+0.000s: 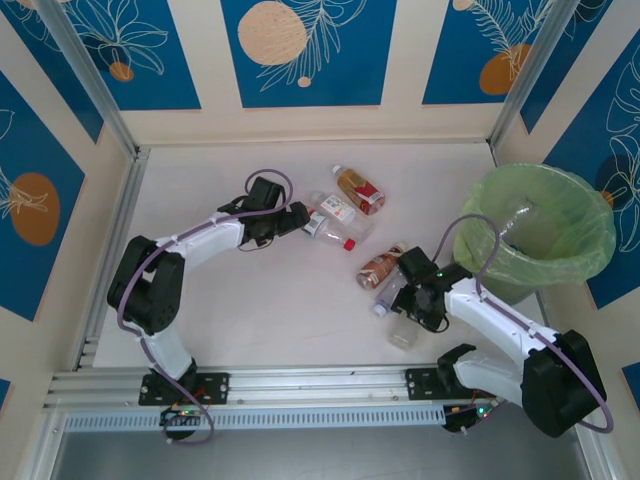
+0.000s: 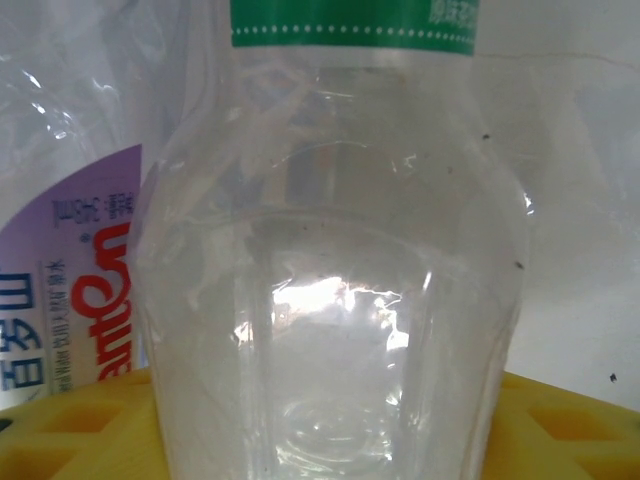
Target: Put the plastic bottles in the bin
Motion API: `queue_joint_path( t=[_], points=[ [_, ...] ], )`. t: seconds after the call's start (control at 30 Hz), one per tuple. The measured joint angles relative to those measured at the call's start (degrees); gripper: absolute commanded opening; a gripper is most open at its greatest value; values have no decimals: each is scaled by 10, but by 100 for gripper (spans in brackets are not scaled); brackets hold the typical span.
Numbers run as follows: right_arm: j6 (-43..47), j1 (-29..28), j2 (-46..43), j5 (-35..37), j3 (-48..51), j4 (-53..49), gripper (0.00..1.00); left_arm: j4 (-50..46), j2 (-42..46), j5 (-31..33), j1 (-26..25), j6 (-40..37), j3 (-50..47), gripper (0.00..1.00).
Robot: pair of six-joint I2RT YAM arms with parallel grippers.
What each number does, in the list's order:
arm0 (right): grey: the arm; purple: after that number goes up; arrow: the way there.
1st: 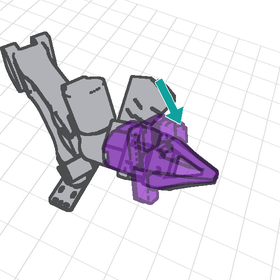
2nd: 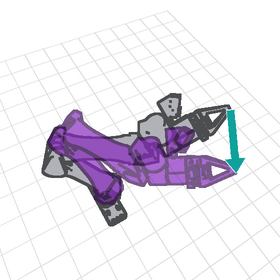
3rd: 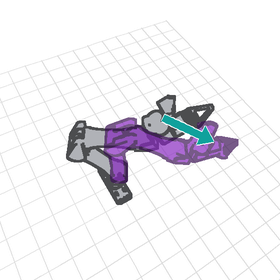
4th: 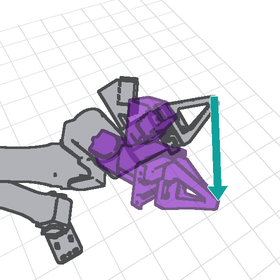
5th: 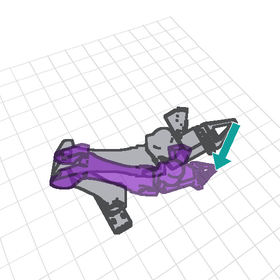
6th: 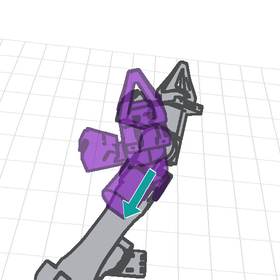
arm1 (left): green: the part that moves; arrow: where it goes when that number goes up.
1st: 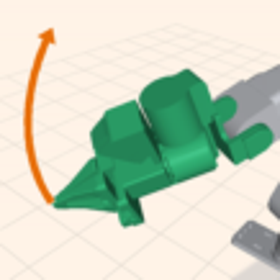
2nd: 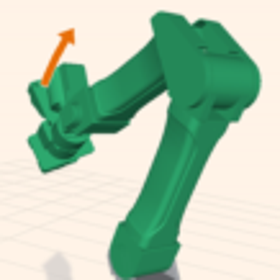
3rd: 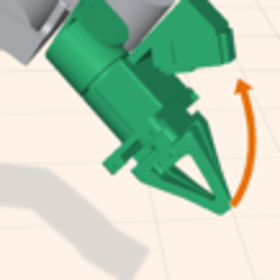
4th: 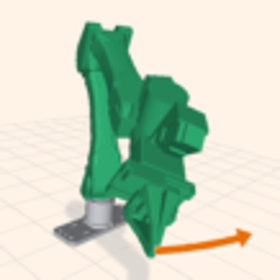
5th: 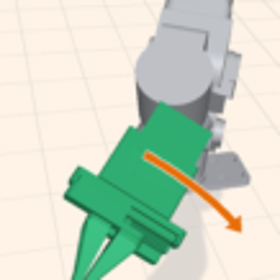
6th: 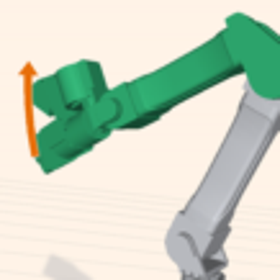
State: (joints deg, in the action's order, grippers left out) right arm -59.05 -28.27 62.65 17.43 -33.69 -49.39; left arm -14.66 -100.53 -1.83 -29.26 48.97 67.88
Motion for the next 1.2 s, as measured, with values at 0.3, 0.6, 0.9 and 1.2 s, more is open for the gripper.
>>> queue_joint_path(
  t=[0.3, 0.6, 0.9, 1.2],
  points=[
    [-14, -41, 46, 30, -11, 0, 59, 0, -1, 0, 0, 0, 0, 100],
    [-20, -59, 21, 53, -26, -43, 50, 1, -1, -3, 0, -1, 0, 100],
    [-13, -67, -18, 66, -39, -54, 50, 29, 3, -17, 2, -16, -12, 100],
    [17, -70, -50, 83, -49, -30, 48, 119, 38, -43, 2, -19, -75, 100]
  ],
)
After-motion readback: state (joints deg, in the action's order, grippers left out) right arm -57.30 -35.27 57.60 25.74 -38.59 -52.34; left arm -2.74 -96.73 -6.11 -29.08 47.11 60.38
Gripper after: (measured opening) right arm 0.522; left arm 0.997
